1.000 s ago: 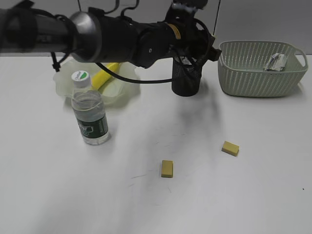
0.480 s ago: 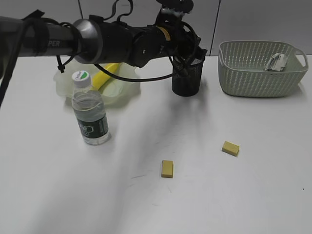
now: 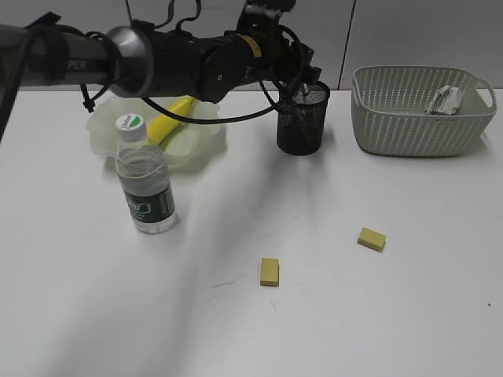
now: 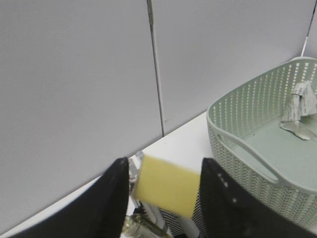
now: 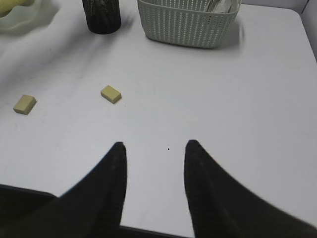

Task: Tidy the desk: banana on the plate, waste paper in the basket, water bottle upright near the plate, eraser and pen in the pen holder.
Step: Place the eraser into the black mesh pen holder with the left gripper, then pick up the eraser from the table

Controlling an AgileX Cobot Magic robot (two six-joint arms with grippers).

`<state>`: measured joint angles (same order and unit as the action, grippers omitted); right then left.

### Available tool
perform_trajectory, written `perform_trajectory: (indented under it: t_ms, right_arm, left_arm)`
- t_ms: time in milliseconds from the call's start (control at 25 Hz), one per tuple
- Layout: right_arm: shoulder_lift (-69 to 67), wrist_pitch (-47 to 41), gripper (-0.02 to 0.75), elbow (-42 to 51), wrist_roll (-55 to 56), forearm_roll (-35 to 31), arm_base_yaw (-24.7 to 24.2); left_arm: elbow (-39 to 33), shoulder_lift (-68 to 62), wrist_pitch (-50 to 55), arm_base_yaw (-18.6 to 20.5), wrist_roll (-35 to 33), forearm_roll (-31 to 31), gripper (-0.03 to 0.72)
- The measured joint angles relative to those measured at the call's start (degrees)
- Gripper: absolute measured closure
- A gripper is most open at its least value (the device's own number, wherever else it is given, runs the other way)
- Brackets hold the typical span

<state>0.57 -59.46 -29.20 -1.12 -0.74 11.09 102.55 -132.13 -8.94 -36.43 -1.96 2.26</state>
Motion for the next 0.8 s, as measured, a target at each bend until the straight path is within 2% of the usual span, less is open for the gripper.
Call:
perform_trajectory:
  t_ms: [280,400,520,640,800]
  right_arm:
    - [0.0,0.0,0.419,0.0,0.0,0.0,0.0]
    - [0.0,0.0,0.419,0.0,0.0,0.0,0.0]
    - [0.0,0.0,0.419,0.0,0.0,0.0,0.0]
    - [0.0,0.0,0.419,0.0,0.0,0.0,0.0]
    - [0.0,0.0,0.419,0.0,0.0,0.0,0.0]
  left_arm:
    - [0.0,0.0,0.9,0.1,0.0,0.0,0.210]
    - [0.0,1.1,5.7,0.1,0.0,0.0,0.202]
    - [0.0,4.3,14.7,0.1,0.0,-0.4,0.247]
    - [-0.3,8.9,24.3,0.1,0.0,-0.5,0.334]
    - [-7.5,19.1,30.9,0.1,0.0,-0.7,0.379]
